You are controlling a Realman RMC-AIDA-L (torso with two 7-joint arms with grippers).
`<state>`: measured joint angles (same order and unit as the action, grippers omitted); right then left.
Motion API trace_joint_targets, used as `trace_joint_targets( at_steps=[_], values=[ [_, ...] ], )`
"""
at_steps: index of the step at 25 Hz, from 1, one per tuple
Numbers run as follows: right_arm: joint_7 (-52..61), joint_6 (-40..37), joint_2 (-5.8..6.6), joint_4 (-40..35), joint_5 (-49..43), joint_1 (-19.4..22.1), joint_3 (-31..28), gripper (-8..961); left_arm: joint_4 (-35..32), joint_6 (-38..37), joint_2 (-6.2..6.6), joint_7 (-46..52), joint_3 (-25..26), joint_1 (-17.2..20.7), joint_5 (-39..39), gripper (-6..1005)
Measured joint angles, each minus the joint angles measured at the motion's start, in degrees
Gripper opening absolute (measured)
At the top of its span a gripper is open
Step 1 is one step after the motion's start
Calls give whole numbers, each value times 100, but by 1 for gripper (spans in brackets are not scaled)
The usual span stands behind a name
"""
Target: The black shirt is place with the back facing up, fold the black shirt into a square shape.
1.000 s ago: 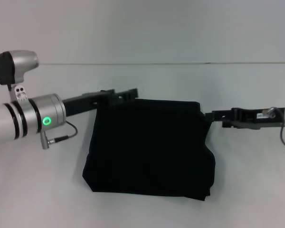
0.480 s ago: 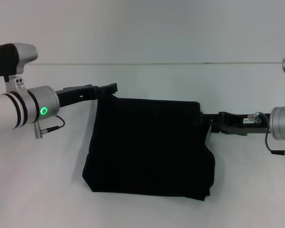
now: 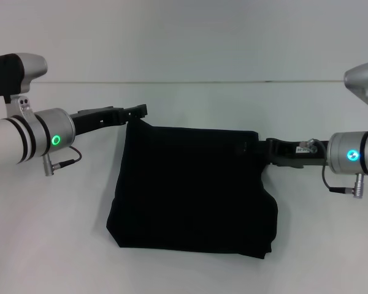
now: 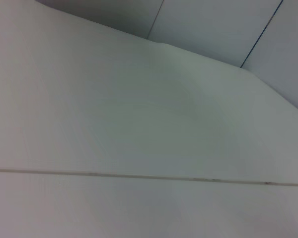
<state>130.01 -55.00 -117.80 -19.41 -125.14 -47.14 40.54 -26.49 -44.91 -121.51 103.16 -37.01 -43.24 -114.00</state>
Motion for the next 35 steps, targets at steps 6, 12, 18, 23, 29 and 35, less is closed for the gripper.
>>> trace_joint_targets(
  at_steps=[6, 12, 18, 23, 29, 35],
  values=[
    [-57, 109, 34, -38, -1, 5, -1, 838, 4, 0, -6, 12, 1, 19, 9, 950],
    [-5, -22, 211, 18, -33, 50, 5, 838, 4, 24, -27, 13, 1, 23, 30, 950],
    [-3, -152, 212, 13, -37, 98, 7, 838, 111, 271, -49, 12, 0, -38, -4, 950],
    [-40, -140, 193, -26, -23, 112, 3, 838, 342, 474, -34, 9, -38, -158, -11, 949],
    [-60, -138, 196, -34, -36, 85, 7, 837, 665, 767, -49, -8, -74, -322, -21, 949],
    [-64, -140, 221, -37, -37, 53, 7, 837, 740, 802, -101, 10, -293, -386, -26, 945]
  ],
)
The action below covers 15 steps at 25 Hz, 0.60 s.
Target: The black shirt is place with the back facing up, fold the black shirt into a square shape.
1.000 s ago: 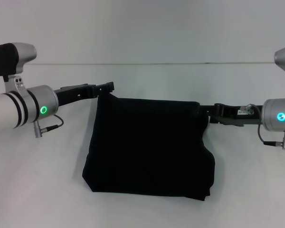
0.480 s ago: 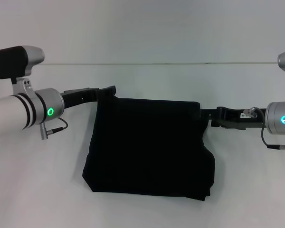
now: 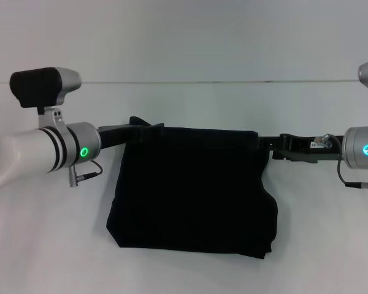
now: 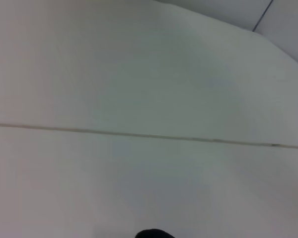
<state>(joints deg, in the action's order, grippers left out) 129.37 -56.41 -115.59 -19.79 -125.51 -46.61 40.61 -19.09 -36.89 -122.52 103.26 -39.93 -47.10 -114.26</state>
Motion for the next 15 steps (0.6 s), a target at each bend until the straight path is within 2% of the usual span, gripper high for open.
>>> trace_joint_targets(
  at_steps=[12, 15],
  values=[
    [0, -25, 7, -8, 0, 8, 0, 837, -103, -13, -39, -158, -50, 70, 30, 924],
    [-1, -28, 14, -8, 1, 18, 0, 838, -153, -17, -58, -167, -50, 96, 44, 796]
  ],
)
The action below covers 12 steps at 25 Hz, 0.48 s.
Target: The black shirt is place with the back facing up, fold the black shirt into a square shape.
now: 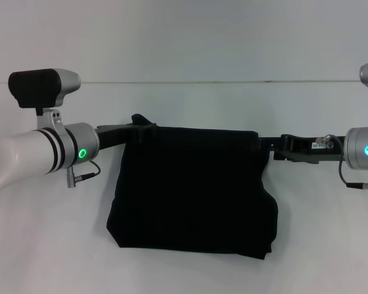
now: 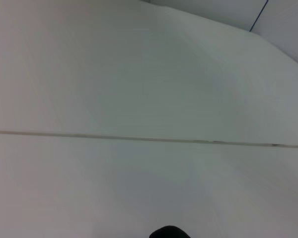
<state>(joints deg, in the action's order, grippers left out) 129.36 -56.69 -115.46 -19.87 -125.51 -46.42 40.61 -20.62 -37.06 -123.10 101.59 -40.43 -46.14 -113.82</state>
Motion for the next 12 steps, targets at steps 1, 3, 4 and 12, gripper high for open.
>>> trace_joint_targets(
  at_steps=[1, 3, 4, 12],
  values=[
    [-2, -1, 1, 0, 0, 4, 0, 838, -3, 0, -2, 0, 5, 3, 1, 754],
    [-9, -5, 3, 0, 0, 9, 0, 838, -3, 1, -3, -1, 17, 5, 2, 663],
    [-9, -5, 3, 0, 0, 9, 0, 837, -4, 2, -3, -1, 22, 6, 3, 615],
    [-1, -75, 21, 0, 0, 29, 87, 837, -38, 1, -4, 27, 56, 17, 49, 203]
  ],
)
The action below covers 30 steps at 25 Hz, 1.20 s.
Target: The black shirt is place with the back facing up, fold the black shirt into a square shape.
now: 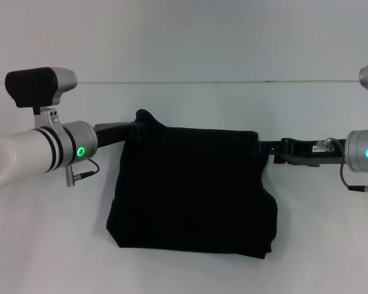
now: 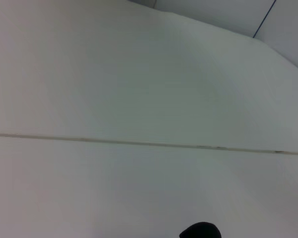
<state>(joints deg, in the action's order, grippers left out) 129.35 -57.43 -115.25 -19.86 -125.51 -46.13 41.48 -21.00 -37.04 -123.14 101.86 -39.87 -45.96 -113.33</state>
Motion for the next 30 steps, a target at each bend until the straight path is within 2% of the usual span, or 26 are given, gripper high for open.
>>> trace_joint_targets(
  at_steps=[9, 11, 15, 19, 30],
  values=[
    [46, -39, 81, 12, 2, -1, 0, 838, -17, 15, 14, 8, 29, 82, 186, 70],
    [57, -53, 81, 39, 10, -7, -4, 838, -18, 12, 14, 11, 49, 83, 191, 70],
    [141, -6, 9, 59, 21, -40, -21, 837, -19, -2, 8, 18, 61, 83, 201, 70],
    [146, 137, -131, 26, 25, -70, -28, 837, -19, -2, 7, 37, 61, 82, 213, 70],
    [138, 679, -205, 13, 27, -215, -27, 837, -18, 14, 31, 63, 199, 90, 215, 70]
  ],
)
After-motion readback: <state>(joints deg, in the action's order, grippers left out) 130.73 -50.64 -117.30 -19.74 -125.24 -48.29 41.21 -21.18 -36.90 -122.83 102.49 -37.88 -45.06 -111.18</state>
